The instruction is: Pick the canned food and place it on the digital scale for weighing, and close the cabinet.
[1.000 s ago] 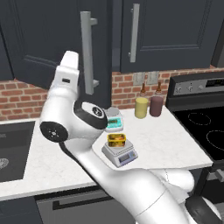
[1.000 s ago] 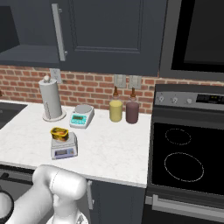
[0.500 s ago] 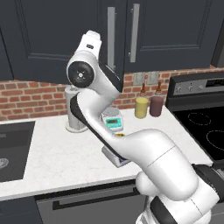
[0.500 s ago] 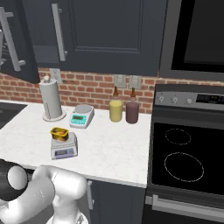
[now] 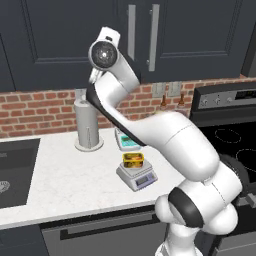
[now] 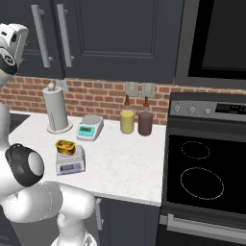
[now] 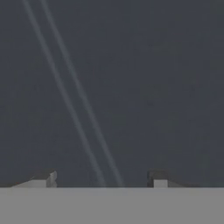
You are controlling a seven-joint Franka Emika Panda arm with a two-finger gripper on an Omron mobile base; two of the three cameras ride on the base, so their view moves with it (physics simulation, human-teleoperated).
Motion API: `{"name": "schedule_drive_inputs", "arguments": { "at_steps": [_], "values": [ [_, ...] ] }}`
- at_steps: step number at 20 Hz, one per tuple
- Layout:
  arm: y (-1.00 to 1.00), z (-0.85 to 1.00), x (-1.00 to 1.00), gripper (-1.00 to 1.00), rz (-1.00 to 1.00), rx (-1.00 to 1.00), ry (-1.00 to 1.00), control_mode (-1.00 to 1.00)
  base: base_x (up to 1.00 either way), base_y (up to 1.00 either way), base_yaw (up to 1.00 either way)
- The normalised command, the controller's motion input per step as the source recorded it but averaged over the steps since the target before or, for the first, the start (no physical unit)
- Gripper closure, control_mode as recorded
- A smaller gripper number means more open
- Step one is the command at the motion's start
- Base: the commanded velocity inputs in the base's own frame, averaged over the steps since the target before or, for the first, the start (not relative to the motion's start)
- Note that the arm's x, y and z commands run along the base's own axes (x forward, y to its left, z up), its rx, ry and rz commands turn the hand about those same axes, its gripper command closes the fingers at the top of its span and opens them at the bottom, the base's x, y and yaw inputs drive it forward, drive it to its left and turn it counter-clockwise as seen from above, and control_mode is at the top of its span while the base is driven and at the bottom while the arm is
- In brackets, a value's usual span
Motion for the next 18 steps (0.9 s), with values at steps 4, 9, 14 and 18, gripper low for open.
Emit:
{"name": "schedule_drive_inputs", "arguments": {
  "at_steps": [4,9,14,18],
  "values": [
    [-0.23,-0.10,0.79,-1.00,0.09,0.04,0.00,-1.00,0.00,0.00,0.00],
    [-0.15,-0.07,0.75,-1.00,0.07,0.02,0.00,-1.00,0.00,0.00,0.00],
    [-0.15,-0.14,0.20,-1.00,0.04,0.00,-0.04,-1.00,0.00,0.00,0.00],
    [-0.19,-0.44,-0.53,-1.00,0.00,0.00,-0.04,-1.00,0.00,0.00,0.00]
  ]
}}
